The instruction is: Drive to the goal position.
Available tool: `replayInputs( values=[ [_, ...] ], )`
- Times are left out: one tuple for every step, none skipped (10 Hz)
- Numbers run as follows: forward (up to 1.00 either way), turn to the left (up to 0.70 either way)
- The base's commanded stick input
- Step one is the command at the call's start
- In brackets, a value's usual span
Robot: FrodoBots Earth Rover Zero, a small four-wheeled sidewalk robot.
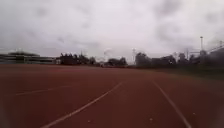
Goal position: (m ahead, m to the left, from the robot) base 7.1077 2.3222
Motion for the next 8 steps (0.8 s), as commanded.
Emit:
replayInputs(
  values=[
    [0.5, 0.0],
    [0.5, 0.0],
    [0.5, 0.0],
    [0.5, 0.0],
    [0.5, 0.0],
    [0.5, 0.0],
    [0.5, 0.0],
    [0.5, 0.0]
  ],
)
